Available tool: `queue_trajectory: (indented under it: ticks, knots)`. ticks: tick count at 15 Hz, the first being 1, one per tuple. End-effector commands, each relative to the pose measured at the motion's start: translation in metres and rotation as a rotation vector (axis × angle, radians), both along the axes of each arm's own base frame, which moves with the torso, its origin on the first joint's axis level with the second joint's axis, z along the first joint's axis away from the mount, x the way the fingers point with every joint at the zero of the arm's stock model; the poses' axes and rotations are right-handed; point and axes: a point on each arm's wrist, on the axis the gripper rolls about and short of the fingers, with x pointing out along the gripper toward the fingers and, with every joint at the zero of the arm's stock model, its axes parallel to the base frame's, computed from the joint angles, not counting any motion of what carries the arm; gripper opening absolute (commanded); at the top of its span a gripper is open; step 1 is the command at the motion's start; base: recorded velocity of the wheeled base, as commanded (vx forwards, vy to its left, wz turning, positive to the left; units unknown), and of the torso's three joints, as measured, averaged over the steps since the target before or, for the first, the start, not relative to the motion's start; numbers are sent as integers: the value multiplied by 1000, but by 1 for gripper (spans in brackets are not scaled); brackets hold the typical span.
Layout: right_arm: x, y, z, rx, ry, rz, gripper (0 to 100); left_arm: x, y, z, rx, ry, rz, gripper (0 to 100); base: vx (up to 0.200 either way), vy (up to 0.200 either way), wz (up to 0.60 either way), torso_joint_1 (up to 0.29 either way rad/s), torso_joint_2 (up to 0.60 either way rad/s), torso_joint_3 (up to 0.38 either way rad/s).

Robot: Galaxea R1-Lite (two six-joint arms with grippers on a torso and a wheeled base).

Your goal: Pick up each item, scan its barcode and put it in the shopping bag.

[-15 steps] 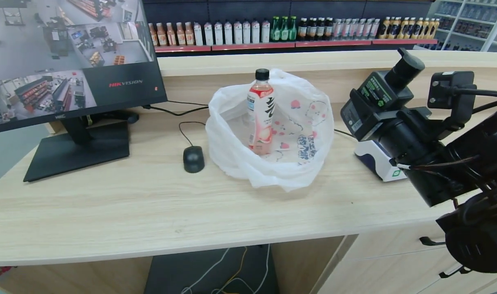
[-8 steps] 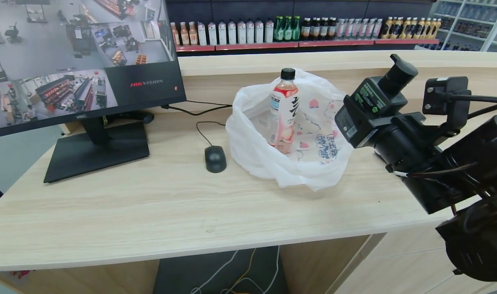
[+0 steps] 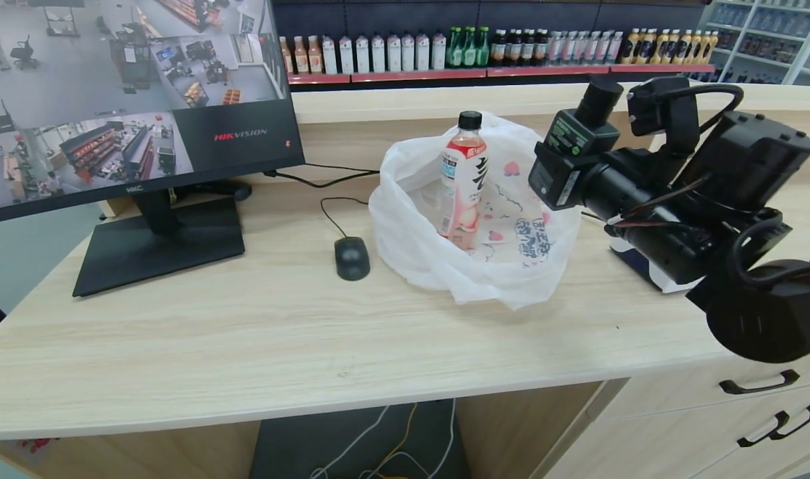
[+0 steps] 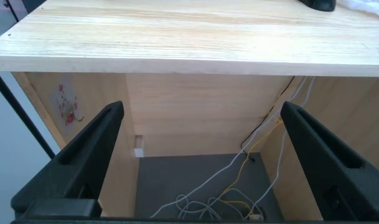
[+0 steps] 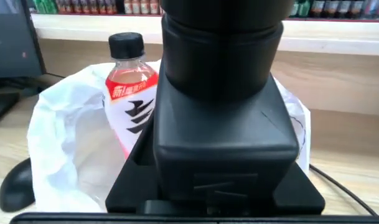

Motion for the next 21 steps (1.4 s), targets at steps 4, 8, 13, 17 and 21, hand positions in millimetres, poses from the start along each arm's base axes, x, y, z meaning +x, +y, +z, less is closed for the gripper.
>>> queue_trajectory:
  ticks: [4,8,13,17,21]
  knots:
    - [41,-6,-16,-15,30,-60,0,0,0,0,0,0,-1,100,0,0,0,0,0,0]
    - [57,1,-36,-33,66,-58,0,0,0,0,0,0,0,100,0,0,0,0,0,0]
    - [70,9,-56,-55,102,-44,0,0,0,0,1,0,0,100,0,0,0,0,0,0]
    - [80,11,-70,-52,131,-47,0,0,0,0,1,0,0,100,0,0,0,0,0,0]
    - [85,13,-82,-56,143,-47,0,0,0,0,0,0,-1,100,0,0,0,0,0,0]
